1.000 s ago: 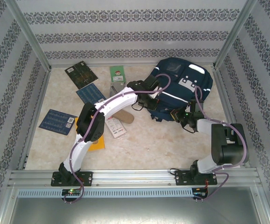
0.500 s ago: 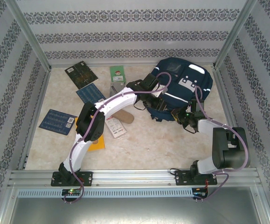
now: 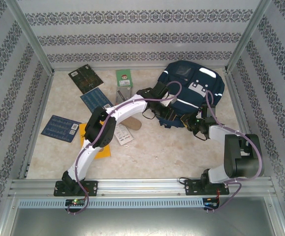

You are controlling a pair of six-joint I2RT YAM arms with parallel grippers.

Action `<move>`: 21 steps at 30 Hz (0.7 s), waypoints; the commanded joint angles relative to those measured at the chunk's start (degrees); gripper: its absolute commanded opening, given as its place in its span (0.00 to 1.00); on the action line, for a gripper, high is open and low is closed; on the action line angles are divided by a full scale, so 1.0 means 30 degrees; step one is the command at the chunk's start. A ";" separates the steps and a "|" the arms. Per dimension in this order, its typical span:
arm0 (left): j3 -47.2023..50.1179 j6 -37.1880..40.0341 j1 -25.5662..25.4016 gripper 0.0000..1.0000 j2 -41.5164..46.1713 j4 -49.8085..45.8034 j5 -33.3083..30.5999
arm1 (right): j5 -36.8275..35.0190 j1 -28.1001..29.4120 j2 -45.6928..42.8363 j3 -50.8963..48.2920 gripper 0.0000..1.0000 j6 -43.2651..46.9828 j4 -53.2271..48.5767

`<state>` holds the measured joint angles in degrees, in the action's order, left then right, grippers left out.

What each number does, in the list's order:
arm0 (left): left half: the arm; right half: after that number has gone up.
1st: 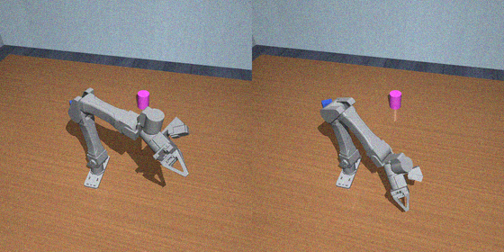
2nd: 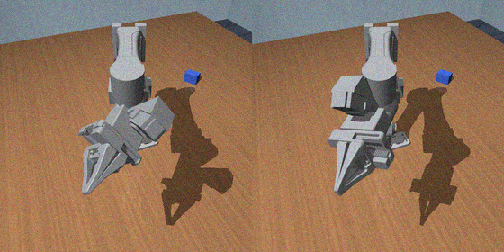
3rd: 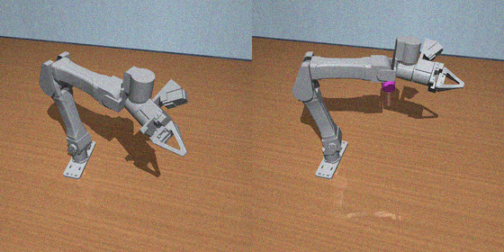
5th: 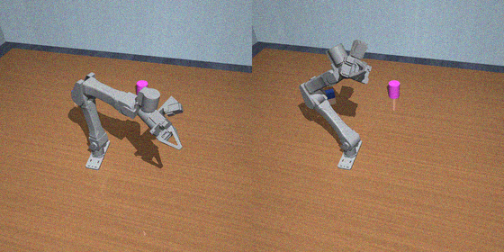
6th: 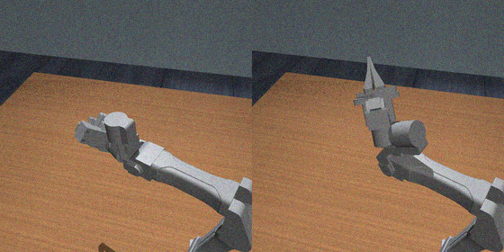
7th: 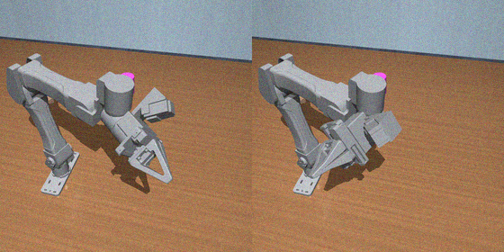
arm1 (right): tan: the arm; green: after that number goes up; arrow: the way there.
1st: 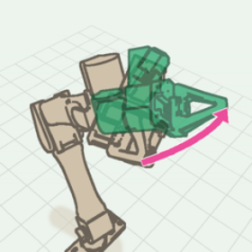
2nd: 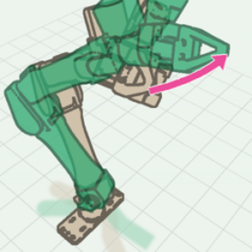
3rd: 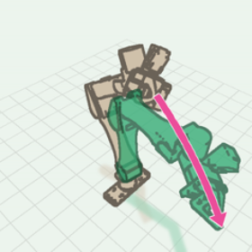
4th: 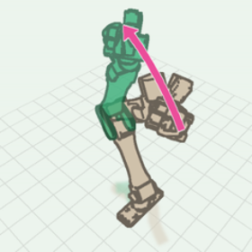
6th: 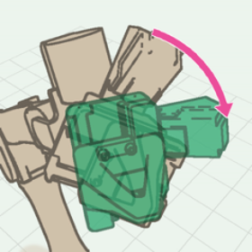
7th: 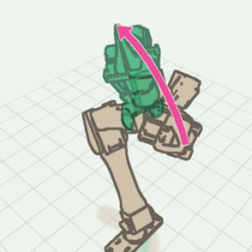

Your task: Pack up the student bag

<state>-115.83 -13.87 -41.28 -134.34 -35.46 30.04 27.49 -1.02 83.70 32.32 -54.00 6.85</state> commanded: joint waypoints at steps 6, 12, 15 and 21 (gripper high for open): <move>-0.0626 0.1055 -0.0446 0.34 -0.1005 -0.0279 0.0330 | -0.0027 -0.0115 -0.0038 0.0449 0.25 0.0392 -0.0438; -0.0735 0.0871 -0.0538 0.04 -0.0936 -0.0190 -0.0666 | -0.0036 -0.0101 -0.0210 0.0361 0.25 0.0391 -0.0515; -0.0648 0.0484 -0.0510 0.00 -0.0541 -0.0239 -0.1669 | -0.0227 -0.0101 -0.0237 0.0274 0.25 0.0400 -0.0653; -0.0692 -0.0352 -0.0168 0.00 -0.0048 -0.1347 -0.4049 | -0.1100 -0.0316 0.0005 0.0021 0.22 0.0451 -0.1506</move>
<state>-116.71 -12.88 -42.59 -136.03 -35.59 24.91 26.37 -1.04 83.70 32.51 -53.63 4.84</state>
